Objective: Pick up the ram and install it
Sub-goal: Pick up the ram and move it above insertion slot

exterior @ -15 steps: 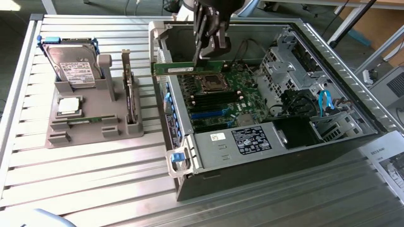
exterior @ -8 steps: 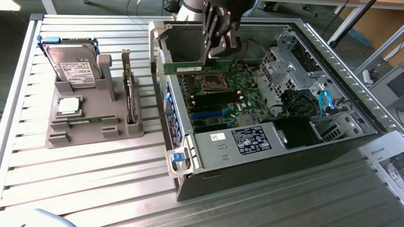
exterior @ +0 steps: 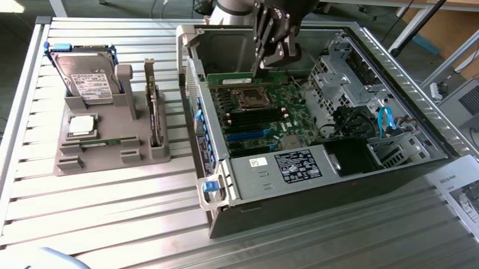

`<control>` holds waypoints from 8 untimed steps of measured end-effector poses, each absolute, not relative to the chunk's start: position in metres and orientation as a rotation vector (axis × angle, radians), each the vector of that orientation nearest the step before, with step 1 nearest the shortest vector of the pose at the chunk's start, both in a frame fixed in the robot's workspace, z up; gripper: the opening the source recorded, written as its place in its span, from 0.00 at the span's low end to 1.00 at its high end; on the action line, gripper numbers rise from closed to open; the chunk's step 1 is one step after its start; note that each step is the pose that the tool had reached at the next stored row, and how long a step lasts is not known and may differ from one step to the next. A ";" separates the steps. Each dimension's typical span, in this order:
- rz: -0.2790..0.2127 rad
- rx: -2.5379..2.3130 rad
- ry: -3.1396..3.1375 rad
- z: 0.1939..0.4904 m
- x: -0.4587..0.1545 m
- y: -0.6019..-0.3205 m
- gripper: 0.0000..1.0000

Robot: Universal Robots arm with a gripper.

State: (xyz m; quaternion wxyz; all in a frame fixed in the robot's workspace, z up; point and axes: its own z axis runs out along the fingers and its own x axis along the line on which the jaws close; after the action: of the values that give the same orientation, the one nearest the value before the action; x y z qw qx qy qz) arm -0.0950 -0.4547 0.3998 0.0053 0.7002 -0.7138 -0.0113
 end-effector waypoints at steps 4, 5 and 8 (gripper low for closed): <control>-0.035 2.193 -2.234 0.400 -0.085 -0.455 0.12; -0.035 2.194 -2.234 0.400 -0.082 -0.455 0.12; -0.035 2.194 -2.233 0.400 -0.074 -0.455 0.12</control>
State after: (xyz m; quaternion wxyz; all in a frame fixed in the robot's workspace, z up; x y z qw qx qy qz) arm -0.0743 -0.4547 0.3998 0.0053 0.7009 -0.7132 -0.0113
